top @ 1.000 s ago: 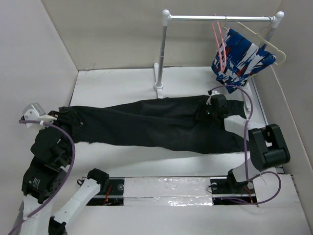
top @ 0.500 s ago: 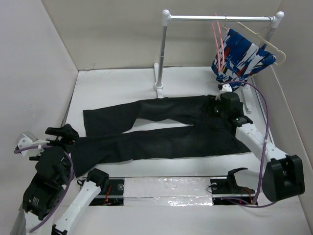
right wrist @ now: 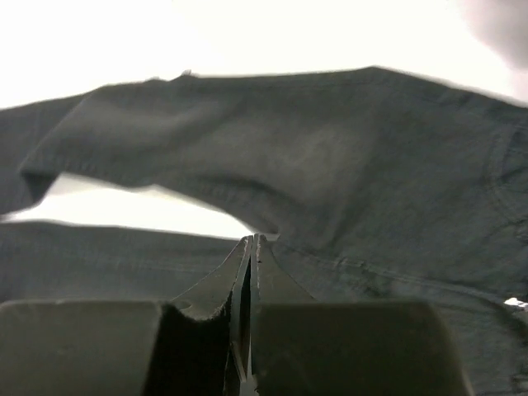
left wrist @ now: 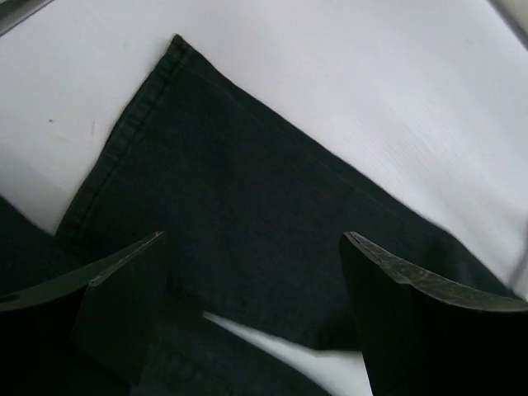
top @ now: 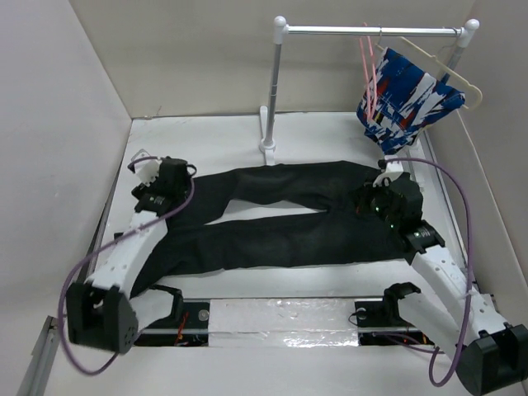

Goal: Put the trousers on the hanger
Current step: Flatten out the trousers at the center of the board, then fold the trousers at the center of the board.

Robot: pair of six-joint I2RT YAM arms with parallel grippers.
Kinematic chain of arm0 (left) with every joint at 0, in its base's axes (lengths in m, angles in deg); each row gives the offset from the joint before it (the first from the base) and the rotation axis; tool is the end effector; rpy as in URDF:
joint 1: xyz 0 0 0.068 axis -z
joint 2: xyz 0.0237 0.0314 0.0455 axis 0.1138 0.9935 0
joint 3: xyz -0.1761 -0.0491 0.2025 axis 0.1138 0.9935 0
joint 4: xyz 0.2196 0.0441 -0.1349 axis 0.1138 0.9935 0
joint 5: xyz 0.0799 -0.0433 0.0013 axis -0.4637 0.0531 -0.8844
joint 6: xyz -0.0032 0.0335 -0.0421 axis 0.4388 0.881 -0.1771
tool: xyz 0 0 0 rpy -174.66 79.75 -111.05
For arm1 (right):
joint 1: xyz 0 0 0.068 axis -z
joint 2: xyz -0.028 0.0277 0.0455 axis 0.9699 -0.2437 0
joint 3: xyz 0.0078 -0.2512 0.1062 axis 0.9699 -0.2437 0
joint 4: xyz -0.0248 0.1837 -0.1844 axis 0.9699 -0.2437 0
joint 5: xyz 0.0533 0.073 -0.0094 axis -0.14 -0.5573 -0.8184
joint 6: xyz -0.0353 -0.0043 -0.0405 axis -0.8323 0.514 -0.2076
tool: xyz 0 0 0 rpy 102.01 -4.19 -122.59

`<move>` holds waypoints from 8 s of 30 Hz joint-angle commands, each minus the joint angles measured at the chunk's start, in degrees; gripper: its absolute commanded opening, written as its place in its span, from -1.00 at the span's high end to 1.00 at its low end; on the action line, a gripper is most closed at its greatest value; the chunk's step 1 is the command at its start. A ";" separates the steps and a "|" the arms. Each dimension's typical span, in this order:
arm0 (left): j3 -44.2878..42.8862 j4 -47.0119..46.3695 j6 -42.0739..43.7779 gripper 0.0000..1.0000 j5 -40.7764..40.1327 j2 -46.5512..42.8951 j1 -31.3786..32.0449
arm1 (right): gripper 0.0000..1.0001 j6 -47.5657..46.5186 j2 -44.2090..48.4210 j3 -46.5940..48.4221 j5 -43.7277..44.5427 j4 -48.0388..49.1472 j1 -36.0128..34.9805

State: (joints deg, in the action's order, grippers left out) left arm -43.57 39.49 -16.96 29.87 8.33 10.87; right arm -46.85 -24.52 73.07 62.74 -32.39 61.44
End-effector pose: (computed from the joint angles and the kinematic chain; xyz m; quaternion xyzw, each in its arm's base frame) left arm 0.2166 -0.0450 0.2970 -0.3428 0.7696 0.0102 0.5387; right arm 0.1925 0.0536 0.2819 -0.0325 0.8124 0.1856 0.5517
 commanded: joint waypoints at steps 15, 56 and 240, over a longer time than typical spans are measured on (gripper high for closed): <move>-21.33 -7.52 8.78 -0.57 14.00 45.11 -25.22 | 0.41 0.55 7.53 -7.58 0.55 -3.45 -10.85; -11.00 7.67 -2.53 -0.50 14.90 17.83 -26.81 | 0.74 1.43 -3.37 -3.79 3.98 4.19 -19.64; -2.51 -2.07 -0.09 1.00 14.02 2.04 -26.90 | 1.00 9.68 -13.62 19.66 14.17 -21.30 38.64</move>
State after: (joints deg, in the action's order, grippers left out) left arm -42.43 39.34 -15.86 48.08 5.66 -15.64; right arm -37.71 -35.95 87.78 73.53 -61.18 102.05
